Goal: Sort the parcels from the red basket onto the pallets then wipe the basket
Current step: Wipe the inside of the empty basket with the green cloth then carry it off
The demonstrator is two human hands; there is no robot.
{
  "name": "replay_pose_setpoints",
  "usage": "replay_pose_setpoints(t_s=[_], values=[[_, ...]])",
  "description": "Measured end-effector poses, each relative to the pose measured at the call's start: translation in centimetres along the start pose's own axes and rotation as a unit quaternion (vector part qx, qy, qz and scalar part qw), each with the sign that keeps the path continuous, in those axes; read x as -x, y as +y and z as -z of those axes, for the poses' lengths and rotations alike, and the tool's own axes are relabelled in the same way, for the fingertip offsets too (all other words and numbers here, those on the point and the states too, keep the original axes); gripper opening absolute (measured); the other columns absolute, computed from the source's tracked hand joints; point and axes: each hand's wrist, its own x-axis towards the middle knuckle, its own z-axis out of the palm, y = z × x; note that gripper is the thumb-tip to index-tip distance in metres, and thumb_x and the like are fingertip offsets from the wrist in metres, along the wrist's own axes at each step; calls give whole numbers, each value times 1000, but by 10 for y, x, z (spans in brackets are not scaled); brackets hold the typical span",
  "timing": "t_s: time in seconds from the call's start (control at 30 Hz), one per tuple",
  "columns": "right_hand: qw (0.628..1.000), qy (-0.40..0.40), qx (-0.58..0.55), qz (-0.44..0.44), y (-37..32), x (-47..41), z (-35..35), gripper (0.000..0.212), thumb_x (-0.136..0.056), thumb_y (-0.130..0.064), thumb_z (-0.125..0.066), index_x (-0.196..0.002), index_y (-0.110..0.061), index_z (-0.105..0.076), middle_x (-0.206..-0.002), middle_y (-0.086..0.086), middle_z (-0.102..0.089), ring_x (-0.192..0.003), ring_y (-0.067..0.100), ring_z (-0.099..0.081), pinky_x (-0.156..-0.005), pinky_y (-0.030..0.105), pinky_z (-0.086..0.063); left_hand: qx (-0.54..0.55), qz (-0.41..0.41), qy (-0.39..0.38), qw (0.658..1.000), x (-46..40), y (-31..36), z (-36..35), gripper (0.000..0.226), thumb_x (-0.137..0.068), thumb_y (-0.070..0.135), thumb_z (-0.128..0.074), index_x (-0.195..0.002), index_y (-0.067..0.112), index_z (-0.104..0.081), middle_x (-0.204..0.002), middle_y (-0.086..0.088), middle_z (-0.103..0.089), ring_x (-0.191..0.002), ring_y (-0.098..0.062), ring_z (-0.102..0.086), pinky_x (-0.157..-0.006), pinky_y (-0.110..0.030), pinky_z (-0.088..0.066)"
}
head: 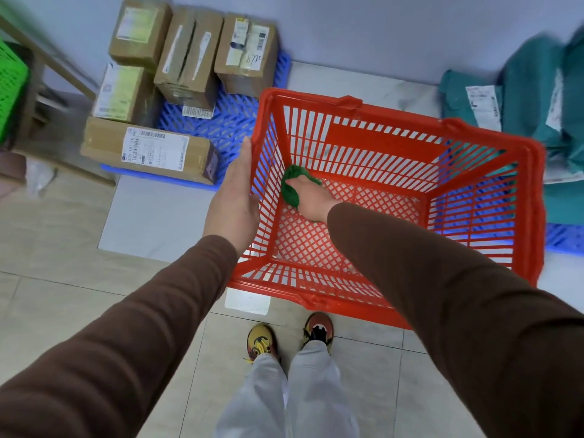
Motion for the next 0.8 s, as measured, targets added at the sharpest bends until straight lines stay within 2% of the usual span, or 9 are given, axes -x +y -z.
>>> replay_pose_setpoints(t_s=[0.13, 0.3, 0.4, 0.57, 0.67, 0.8], values=[[992, -99, 35, 65, 3, 35, -30, 78, -85, 7, -61, -152, -26, -40, -143, 6, -42, -116, 24, -56, -98, 36, -54, 2, 1, 0, 1000, 2, 4, 3, 81, -98, 14, -50, -159, 38, -1, -152, 1, -42, -127, -19, -54, -100, -35, -47], [968, -194, 81, 136, -3, 57, -48, 56, -97, -11, -55, -149, -29, -43, -151, 9, -37, -128, 30, -49, -109, 44, -45, 4, 10, 2, 1000, 2, 6, 3, 79, -100, 18, -49, -158, 40, -1, -153, 1, -42, -127, -19, -55, -101, -37, -49], [950, -230, 132, 164, 2, 62, -35, 53, -98, -10, -53, -147, -29, -46, -147, 9, -42, -122, 30, -53, -101, 42, -50, -1, 8, 1, 1000, 2, 6, 3, 78, -99, 18, -49, -159, 38, -2, -154, 1, -42, -129, -21, -54, -102, -36, -46], [936, -255, 201, 137, 46, 96, -14, 56, -91, 1, -55, -136, -31, -47, -139, 5, -47, -103, 27, -59, -82, 39, -58, 3, 6, 1, 1000, 3, 5, 3, 76, -99, 22, -50, -160, 35, -4, -158, 0, -38, -134, -23, -49, -102, -31, -39], [923, -285, 234, 107, 80, 115, -4, 49, -90, 4, -52, -129, -26, -49, -131, 3, -48, -94, 22, -53, -72, 33, -51, 5, 9, -3, 1000, 4, 7, 3, 78, -99, 23, -51, -160, 34, -4, -158, 0, -38, -134, -23, -49, -104, -33, -40], [909, -303, 276, 75, 111, 132, 6, 35, -87, 2, -56, -113, -22, -54, -116, 3, -57, -88, 21, -54, -65, 29, -48, 8, 15, -4, 1000, 4, 8, 3, 78, -100, 27, -52, -160, 34, -3, -156, 1, -40, -132, -22, -51, -100, -30, -40]])
